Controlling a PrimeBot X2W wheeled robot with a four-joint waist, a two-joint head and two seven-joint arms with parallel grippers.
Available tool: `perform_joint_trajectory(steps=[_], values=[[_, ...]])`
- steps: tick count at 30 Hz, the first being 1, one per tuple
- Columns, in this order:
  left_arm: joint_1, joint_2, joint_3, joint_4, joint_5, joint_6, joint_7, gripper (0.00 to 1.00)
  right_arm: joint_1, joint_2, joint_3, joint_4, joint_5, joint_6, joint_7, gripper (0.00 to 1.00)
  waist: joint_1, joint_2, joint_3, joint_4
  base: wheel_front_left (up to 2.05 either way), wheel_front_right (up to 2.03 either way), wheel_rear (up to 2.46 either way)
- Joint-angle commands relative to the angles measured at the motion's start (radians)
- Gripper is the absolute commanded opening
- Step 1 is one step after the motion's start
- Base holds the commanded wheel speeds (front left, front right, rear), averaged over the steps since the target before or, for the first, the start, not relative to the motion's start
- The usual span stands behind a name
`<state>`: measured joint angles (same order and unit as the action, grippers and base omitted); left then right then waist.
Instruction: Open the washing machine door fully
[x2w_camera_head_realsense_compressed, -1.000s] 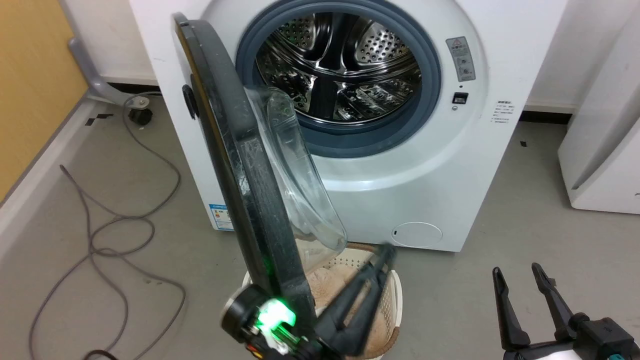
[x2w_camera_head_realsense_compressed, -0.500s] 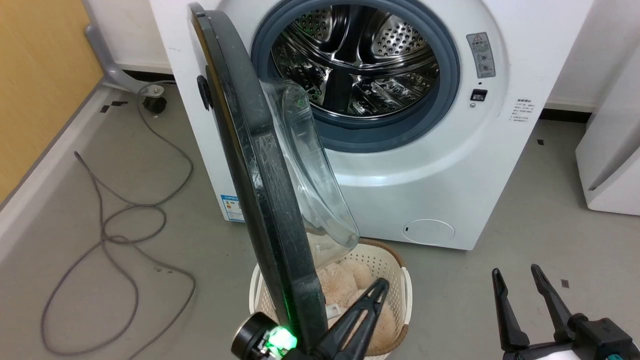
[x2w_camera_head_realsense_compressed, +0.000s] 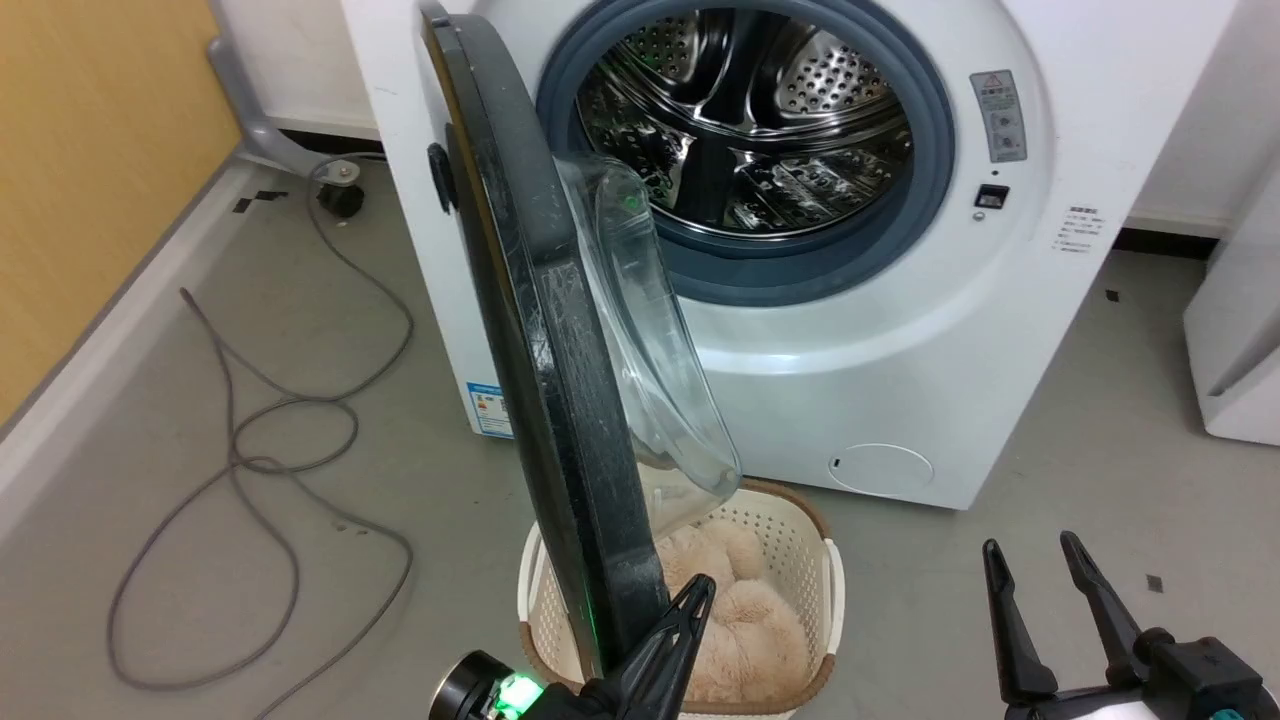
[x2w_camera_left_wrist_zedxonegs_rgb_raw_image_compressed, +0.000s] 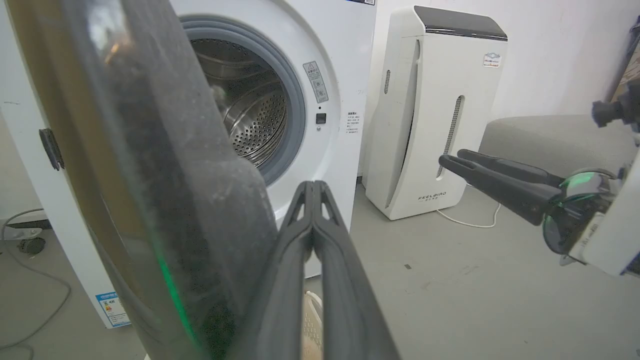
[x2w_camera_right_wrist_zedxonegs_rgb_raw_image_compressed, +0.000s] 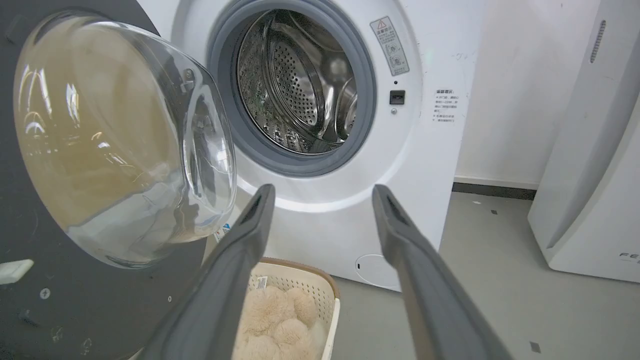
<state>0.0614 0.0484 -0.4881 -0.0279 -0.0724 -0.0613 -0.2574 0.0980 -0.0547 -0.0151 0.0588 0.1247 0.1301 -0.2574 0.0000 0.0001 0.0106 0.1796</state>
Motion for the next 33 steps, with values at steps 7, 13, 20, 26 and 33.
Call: perform_joint_trajectory(steps=[7, 13, 20, 26, 33], values=[[0.021, 0.004, 0.024, 0.010, 0.012, -0.002, -0.004, 0.00, 0.007, 0.004, 0.000, 0.010, 0.011, 0.001, -0.004, 1.00, 0.0000, -0.0001, -0.008, 0.049, 0.00, 0.00, 0.00], [0.034, 0.018, 0.045, 0.004, 0.023, 0.001, -0.004, 0.00, 0.008, 0.005, 0.004, 0.014, 0.020, 0.001, -0.004, 1.00, 0.0000, -0.0001, -0.011, 0.093, 0.00, 0.00, 0.00], [0.038, 0.037, 0.066, -0.016, 0.033, 0.003, -0.004, 0.00, 0.008, 0.005, 0.008, 0.014, 0.025, 0.001, -0.004, 1.00, 0.0000, -0.0001, -0.006, 0.151, 0.00, 0.00, 0.00], [0.053, 0.047, 0.082, -0.028, 0.032, 0.012, -0.004, 0.00, 0.005, 0.005, 0.010, 0.014, 0.028, 0.001, -0.004, 1.00, 0.0000, -0.0001, 0.002, 0.193, 0.00, 0.00, 0.00], [0.067, 0.057, 0.128, -0.045, 0.027, 0.039, -0.004, 0.00, 0.000, 0.005, 0.014, 0.015, 0.028, 0.001, -0.004, 1.00, 0.0000, -0.0001, 0.018, 0.242, 0.00, 0.00, 0.00]])
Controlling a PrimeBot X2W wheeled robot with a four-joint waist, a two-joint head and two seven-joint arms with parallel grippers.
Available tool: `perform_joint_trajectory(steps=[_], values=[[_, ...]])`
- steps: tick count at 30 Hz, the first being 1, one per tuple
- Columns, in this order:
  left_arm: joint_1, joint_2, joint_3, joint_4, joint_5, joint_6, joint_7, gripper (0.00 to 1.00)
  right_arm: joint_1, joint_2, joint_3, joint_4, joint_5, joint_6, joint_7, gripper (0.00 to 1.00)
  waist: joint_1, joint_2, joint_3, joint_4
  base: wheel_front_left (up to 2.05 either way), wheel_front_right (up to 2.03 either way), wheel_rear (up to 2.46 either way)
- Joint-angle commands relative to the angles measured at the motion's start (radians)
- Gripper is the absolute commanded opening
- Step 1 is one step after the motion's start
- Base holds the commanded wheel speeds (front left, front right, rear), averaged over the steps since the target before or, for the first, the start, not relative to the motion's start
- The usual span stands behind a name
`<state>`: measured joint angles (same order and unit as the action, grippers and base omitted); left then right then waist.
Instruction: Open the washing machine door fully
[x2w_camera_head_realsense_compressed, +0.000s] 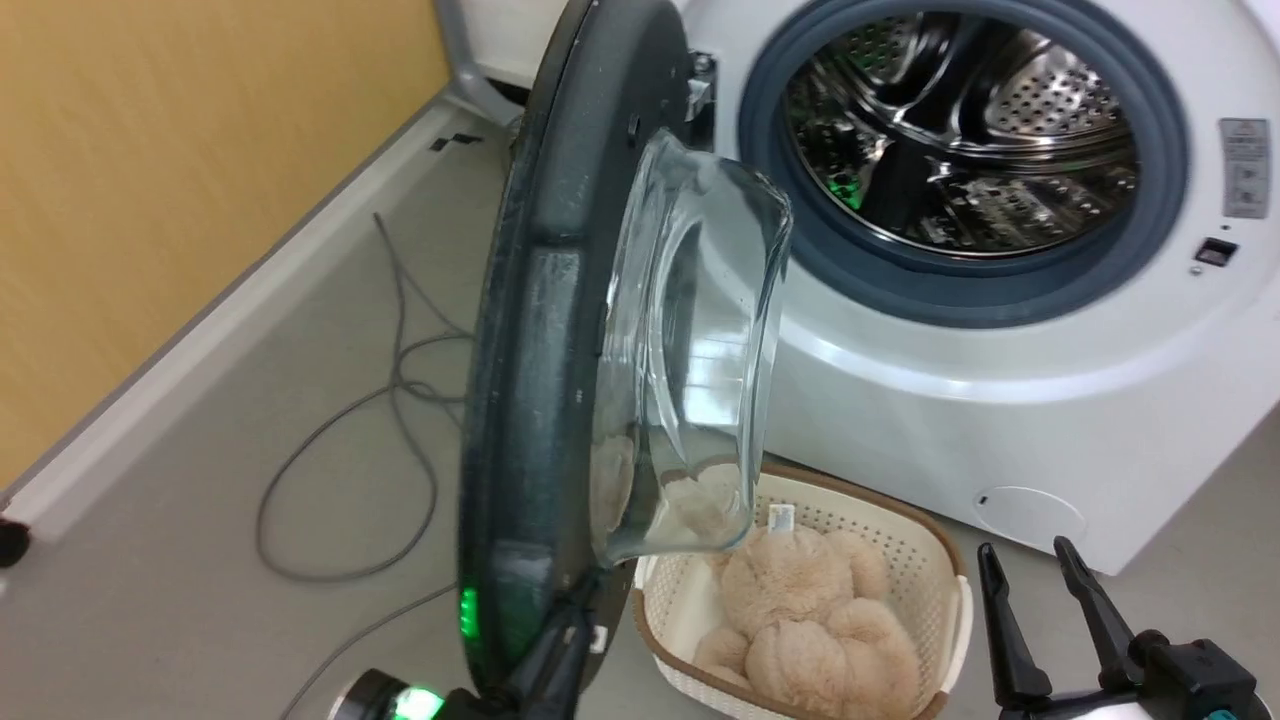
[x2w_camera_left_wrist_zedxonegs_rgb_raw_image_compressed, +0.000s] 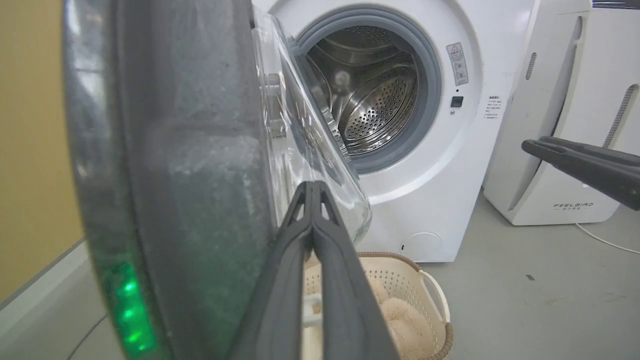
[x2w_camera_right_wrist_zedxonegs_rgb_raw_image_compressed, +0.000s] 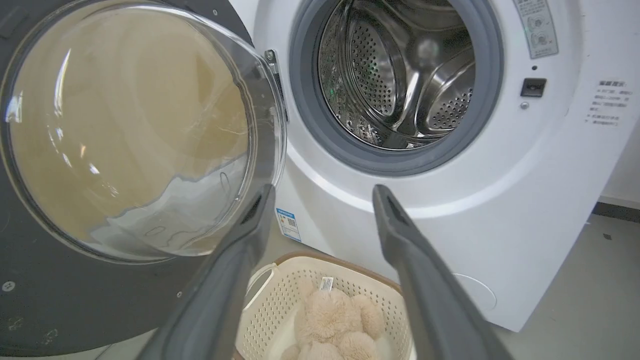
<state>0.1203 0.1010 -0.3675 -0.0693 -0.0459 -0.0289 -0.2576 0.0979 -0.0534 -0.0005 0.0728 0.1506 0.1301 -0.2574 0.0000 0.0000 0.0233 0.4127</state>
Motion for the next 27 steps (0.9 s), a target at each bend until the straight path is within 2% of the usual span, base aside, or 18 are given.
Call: perform_joint_trajectory(steps=[1, 10, 22, 27], values=[[0.010, 0.005, 0.015, -0.004, -0.001, 0.011, -0.004, 0.00, -0.001, 0.003, -0.001, 0.002, 0.002, 0.001, -0.004, 1.00, 0.0000, 0.0000, 0.008, 0.015, 0.00, 0.00, 0.00], [-0.003, 0.025, 0.143, -0.005, -0.028, 0.058, -0.004, 0.00, -0.022, 0.003, 0.010, -0.003, -0.010, 0.001, -0.004, 1.00, 0.0000, 0.0000, 0.045, 0.027, 0.00, 0.00, 0.00], [-0.095, 0.059, 0.389, 0.096, -0.106, 0.080, -0.004, 0.00, -0.065, 0.003, 0.010, 0.002, -0.039, 0.001, -0.004, 1.00, 0.0000, 0.0000, 0.115, -0.030, 0.00, 0.00, 0.00], [-0.148, 0.060, 0.485, 0.162, -0.146, 0.068, -0.004, 0.00, -0.082, 0.003, 0.003, -0.001, -0.048, 0.001, -0.004, 1.00, 0.0000, 0.0000, 0.146, -0.051, 0.00, 0.00, 0.00]])
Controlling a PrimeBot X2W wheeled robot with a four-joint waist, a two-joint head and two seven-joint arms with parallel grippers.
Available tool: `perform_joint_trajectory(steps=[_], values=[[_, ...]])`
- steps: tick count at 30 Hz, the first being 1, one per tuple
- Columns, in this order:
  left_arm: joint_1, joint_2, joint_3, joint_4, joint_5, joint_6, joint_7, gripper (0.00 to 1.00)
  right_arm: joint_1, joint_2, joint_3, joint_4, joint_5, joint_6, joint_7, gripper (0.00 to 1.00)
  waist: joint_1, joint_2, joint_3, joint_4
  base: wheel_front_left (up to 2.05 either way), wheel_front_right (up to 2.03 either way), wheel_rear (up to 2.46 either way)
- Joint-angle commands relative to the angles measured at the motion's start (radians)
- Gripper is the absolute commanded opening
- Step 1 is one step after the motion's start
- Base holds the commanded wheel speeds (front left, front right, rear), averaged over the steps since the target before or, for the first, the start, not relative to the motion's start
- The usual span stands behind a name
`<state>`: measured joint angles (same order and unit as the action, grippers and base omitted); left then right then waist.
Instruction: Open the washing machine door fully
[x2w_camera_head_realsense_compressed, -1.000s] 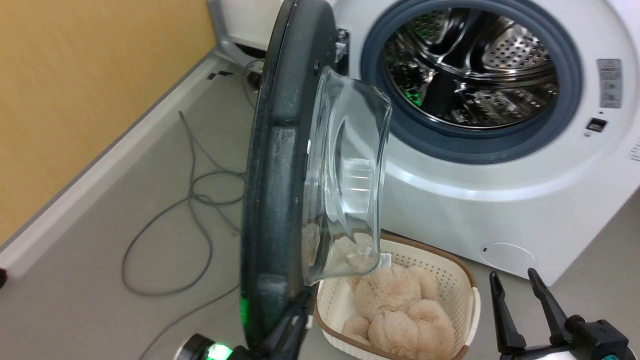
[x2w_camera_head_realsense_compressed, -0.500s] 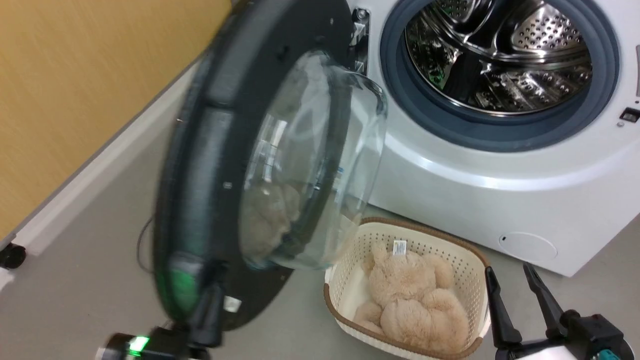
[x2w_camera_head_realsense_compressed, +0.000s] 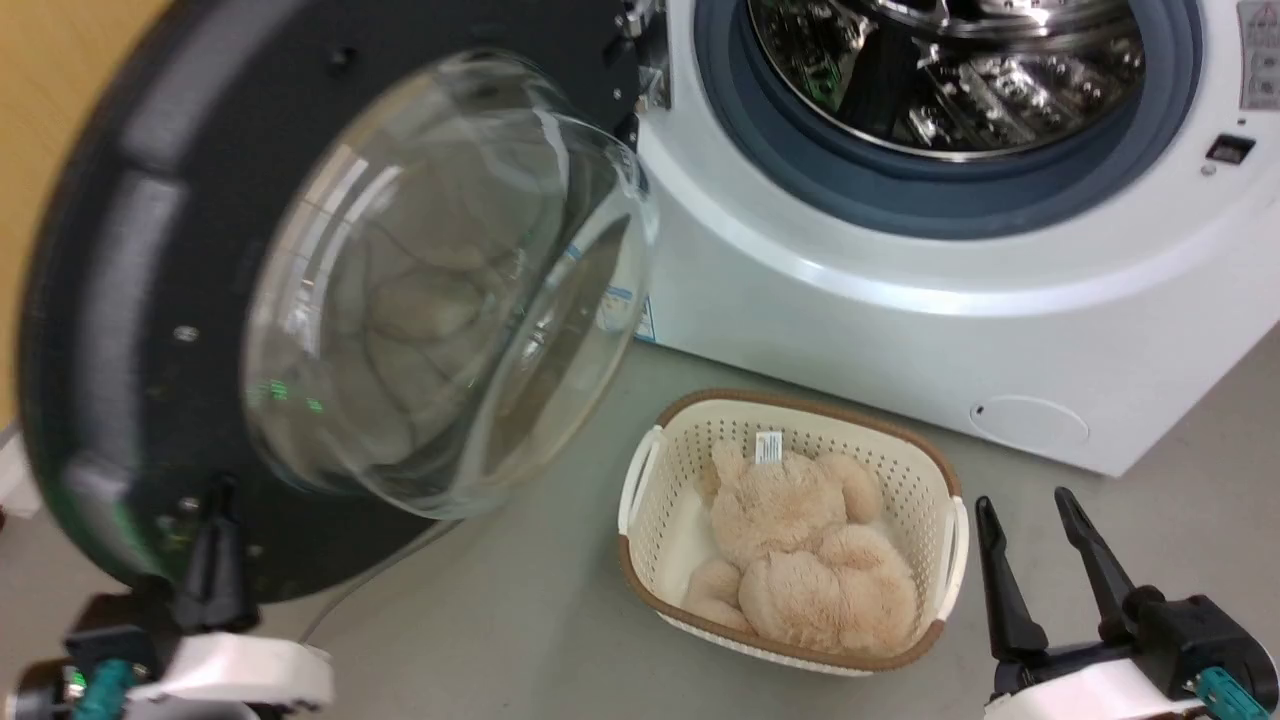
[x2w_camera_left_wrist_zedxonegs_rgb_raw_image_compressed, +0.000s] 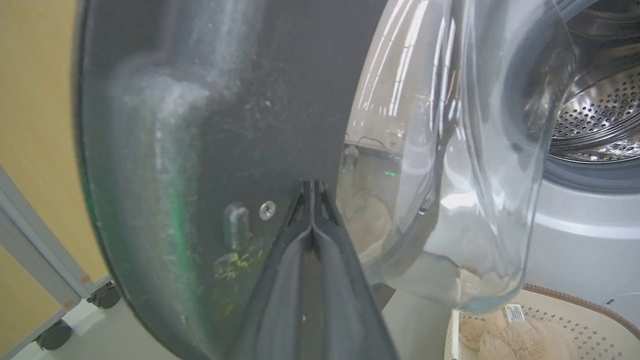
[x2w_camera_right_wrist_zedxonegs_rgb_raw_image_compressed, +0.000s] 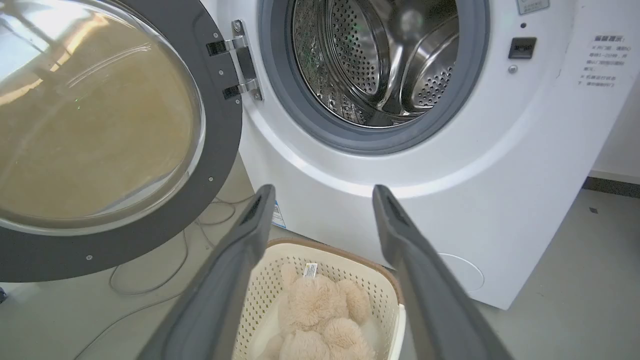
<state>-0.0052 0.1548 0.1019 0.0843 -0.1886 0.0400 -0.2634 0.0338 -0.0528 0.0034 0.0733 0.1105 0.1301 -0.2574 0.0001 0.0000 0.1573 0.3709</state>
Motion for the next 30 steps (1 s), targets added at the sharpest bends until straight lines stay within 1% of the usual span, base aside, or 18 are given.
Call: perform_joint_trajectory(steps=[1, 4, 9, 17, 23, 30], values=[[-0.036, 0.010, 0.034, 0.024, -0.007, -0.005, 0.002, 0.00, -0.021, 0.002, 0.000, -0.002, -0.011, 0.001, -0.004, 1.00, -0.0001, 0.0000, 0.019, -0.013, 0.00, 0.00, 0.00], [-0.079, 0.011, 0.088, 0.060, -0.015, -0.013, 0.002, 0.00, -0.034, -0.002, 0.003, -0.004, -0.015, 0.001, -0.004, 1.00, -0.0001, 0.0000, 0.040, -0.024, 0.00, 0.00, 0.00], [-0.142, 0.008, 0.176, 0.103, -0.016, -0.014, 0.002, 0.00, -0.056, -0.012, 0.010, -0.004, -0.019, 0.001, -0.004, 1.00, -0.0001, 0.0000, 0.068, -0.040, 0.00, 0.00, 0.00], [-0.227, 0.047, 0.297, 0.179, 0.000, -0.031, 0.002, 0.00, -0.081, -0.022, 0.008, -0.005, -0.024, 0.001, -0.004, 1.00, -0.0001, 0.0000, 0.103, -0.064, 0.00, 0.00, 0.00], [-0.304, 0.083, 0.351, 0.276, 0.006, -0.063, 0.002, 0.00, -0.094, -0.024, 0.008, -0.003, -0.025, 0.001, -0.004, 1.00, -0.0001, 0.0000, 0.119, -0.074, 0.00, 0.00, 0.00], [-0.389, 0.120, 0.404, 0.402, 0.016, -0.084, 0.002, 0.00, -0.106, -0.026, 0.010, 0.000, -0.028, 0.001, -0.004, 1.00, -0.0001, 0.0000, 0.126, -0.086, 0.00, 0.00, 0.00]])
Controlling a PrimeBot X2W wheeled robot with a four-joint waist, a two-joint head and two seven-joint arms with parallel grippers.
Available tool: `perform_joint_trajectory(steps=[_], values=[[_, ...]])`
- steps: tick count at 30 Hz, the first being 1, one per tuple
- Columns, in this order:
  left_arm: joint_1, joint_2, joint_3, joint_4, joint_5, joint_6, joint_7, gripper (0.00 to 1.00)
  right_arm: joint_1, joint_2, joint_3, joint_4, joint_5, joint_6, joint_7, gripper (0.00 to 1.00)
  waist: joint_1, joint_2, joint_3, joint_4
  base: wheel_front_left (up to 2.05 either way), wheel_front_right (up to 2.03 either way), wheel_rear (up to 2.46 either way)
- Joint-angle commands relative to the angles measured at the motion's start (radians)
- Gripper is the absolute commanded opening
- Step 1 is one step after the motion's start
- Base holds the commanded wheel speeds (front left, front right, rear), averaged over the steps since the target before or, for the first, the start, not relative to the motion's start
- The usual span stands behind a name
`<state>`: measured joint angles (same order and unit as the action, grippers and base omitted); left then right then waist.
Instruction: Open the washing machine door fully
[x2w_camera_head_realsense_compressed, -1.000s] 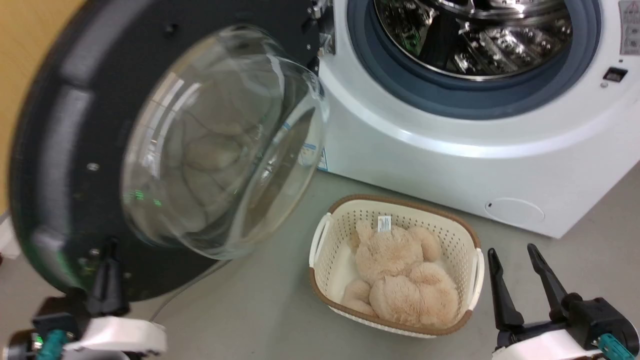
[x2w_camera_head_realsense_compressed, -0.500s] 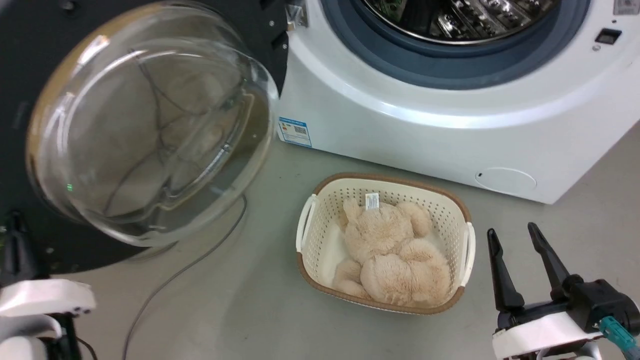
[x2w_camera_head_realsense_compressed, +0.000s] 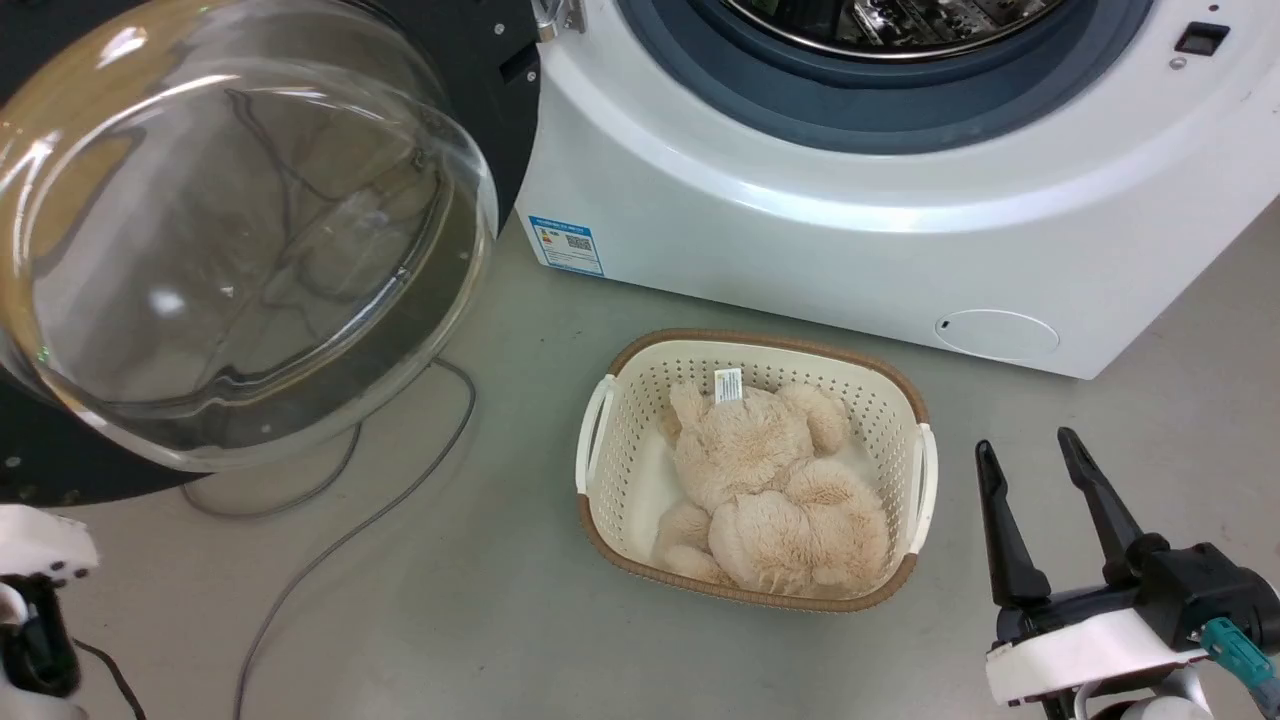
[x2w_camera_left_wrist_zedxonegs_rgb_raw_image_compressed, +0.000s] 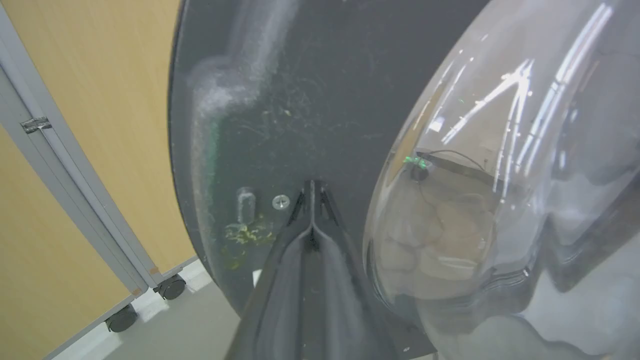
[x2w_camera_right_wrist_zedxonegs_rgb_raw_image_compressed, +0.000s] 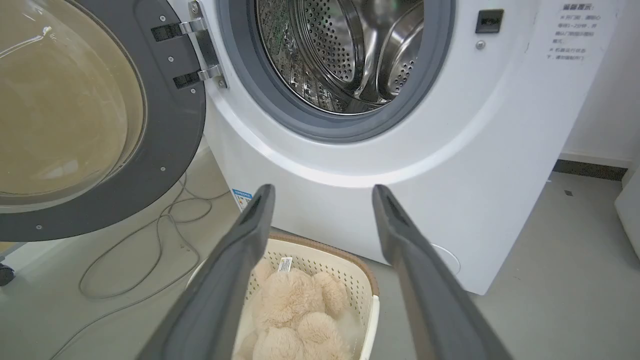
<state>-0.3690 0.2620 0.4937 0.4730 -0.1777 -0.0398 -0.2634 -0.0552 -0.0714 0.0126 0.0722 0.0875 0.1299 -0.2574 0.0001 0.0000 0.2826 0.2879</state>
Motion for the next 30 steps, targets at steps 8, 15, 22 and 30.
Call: perform_joint_trajectory(steps=[8, 15, 22, 30], values=[[-0.070, 0.037, 0.047, 0.087, 0.033, -0.026, 0.002, 0.00, -0.017, -0.007, 0.001, 0.000, -0.007, 0.001, -0.004, 1.00, -0.0001, 0.0000, -0.001, -0.017, 0.00, 0.00, 0.00], [-0.069, 0.034, 0.059, 0.097, 0.057, -0.038, 0.002, 0.00, -0.010, -0.003, 0.001, 0.005, -0.007, 0.001, -0.004, 1.00, -0.0001, 0.0000, -0.016, -0.023, 0.00, 0.00, 0.00], [-0.015, 0.009, 0.070, 0.042, 0.074, -0.058, 0.002, 0.00, 0.009, 0.008, -0.009, 0.008, -0.001, 0.001, -0.004, 1.00, -0.0001, 0.0000, -0.070, -0.027, 0.00, 0.00, 0.00], [0.068, -0.033, 0.040, -0.058, 0.100, -0.077, 0.002, 0.00, 0.056, 0.018, -0.023, 0.012, 0.008, 0.001, -0.004, 1.00, -0.0001, 0.0000, -0.164, -0.022, 0.00, 0.00, 0.00]])
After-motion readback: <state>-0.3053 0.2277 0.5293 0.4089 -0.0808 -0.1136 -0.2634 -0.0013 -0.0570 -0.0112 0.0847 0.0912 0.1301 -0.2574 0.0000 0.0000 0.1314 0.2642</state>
